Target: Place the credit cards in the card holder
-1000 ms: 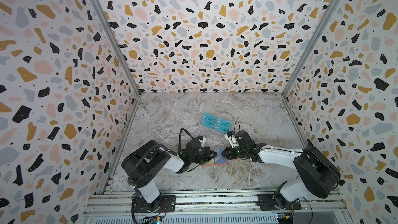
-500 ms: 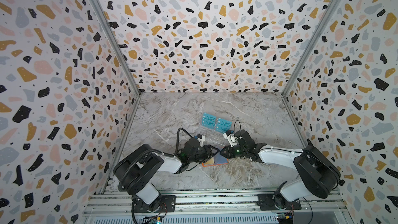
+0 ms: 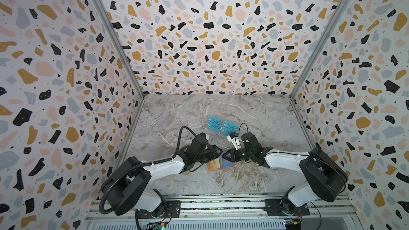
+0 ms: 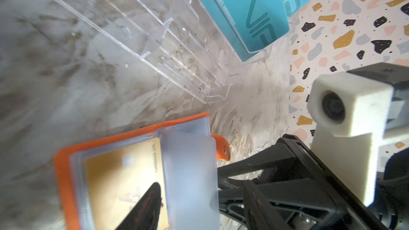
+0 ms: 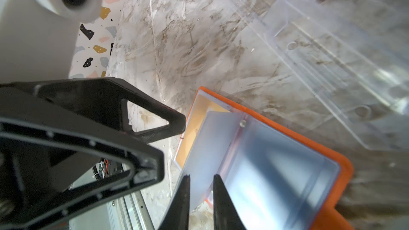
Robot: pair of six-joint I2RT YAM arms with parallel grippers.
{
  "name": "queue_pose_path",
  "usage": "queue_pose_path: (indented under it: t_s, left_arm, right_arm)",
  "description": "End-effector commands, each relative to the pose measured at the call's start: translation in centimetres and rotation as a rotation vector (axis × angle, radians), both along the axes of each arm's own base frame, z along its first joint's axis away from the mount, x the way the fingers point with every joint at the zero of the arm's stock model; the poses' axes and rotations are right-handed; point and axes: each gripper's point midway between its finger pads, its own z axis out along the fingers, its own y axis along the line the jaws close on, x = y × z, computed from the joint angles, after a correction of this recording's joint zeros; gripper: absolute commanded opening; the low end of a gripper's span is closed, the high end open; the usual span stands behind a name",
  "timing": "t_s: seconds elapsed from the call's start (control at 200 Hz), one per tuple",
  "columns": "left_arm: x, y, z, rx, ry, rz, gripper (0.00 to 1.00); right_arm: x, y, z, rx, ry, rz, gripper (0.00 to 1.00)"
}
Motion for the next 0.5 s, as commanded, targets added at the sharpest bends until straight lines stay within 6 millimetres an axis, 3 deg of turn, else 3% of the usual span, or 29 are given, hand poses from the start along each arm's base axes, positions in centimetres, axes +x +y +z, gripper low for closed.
queue_pose_path:
  t_s: [0.0,0.165,0.38,0.496]
  left_arm:
    - [0.3,2.9,-0.7,0.097,-0.013,0.049,0.55]
    - [0.8,4.9,0.1,0.045,-0.034,0.118,0.41]
    - [0.5,5.1,0.5,0.059,-0.042,0.094,0.4]
    - [0.0,4.7,-0.3,0.063,-0.011,0.057,0.39]
  right_arm:
    - [-0.5,1.3,0.4,0.032,0.012,0.046,0.21]
    - [-1.4,2.7,0.0,0.03,0.025,0.087,0.2]
    - [-1.4,3.3,-1.1,0.009,0.042,0.093,0.15]
    - [-1.4,3.5,-1.6,0.006,0.058,0.081,0.14]
